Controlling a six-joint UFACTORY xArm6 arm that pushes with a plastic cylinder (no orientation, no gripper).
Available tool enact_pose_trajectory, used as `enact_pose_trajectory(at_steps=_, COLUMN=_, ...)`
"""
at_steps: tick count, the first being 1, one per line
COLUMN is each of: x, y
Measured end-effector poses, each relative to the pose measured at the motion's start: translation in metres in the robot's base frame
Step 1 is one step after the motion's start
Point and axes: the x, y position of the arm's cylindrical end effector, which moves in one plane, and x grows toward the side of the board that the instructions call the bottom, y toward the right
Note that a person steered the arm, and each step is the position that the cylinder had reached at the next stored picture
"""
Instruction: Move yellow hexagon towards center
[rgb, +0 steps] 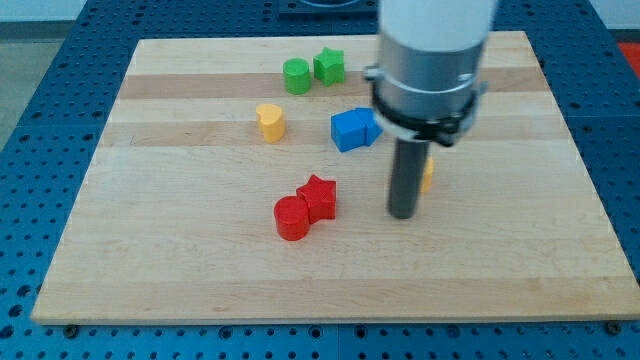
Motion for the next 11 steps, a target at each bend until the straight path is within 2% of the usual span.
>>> enact_pose_trajectory(at_steps=1, x=-0.012, y=0.038)
enact_pose_trajectory(at_steps=4, x=-0.029, y=-0.014)
enact_pose_trajectory(at_steps=6, x=-0.058, y=0.005)
enact_pose_trajectory(at_steps=7, x=-0.062, y=-0.004)
enact_pose_trajectory(at_steps=11, x=-0.063, y=-0.096)
